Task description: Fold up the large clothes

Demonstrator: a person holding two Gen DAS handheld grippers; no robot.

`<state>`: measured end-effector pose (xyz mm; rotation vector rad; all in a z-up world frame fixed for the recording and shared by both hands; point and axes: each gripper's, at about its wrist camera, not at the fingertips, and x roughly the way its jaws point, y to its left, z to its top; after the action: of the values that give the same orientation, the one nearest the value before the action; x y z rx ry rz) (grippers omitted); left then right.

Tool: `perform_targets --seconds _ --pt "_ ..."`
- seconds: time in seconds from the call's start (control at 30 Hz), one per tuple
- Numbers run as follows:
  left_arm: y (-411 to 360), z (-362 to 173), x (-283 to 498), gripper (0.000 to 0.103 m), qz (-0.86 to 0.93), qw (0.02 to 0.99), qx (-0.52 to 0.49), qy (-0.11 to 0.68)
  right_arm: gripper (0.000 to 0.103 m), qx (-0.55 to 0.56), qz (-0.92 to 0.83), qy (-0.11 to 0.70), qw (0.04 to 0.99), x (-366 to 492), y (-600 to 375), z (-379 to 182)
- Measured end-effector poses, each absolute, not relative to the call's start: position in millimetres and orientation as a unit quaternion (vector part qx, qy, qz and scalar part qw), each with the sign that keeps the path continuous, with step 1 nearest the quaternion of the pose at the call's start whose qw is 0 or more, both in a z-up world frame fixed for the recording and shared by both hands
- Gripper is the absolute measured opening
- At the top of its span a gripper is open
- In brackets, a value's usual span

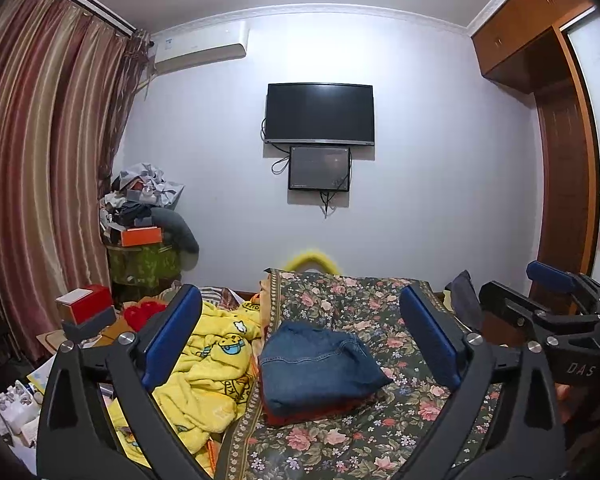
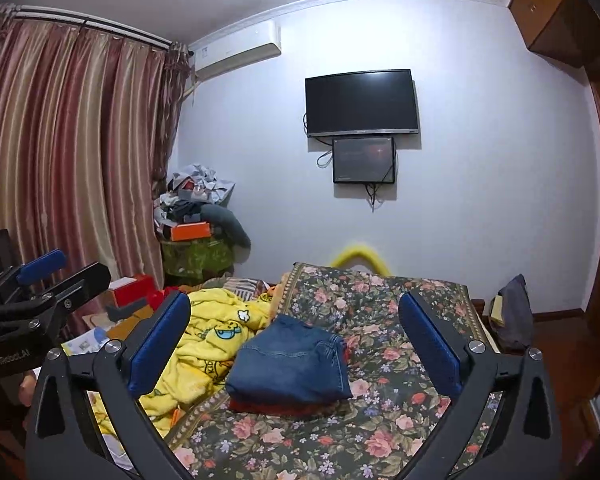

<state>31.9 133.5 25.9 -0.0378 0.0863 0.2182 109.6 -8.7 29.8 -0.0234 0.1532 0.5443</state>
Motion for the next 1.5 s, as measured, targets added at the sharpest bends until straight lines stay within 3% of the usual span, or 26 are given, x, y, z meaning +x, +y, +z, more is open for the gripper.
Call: perform_targets --seconds 1.5 --pt "142 18 48 0.101 0.085 0.993 -0.036 0.071 0.103 0.011 0.264 0.092 0.960 110 -24 26"
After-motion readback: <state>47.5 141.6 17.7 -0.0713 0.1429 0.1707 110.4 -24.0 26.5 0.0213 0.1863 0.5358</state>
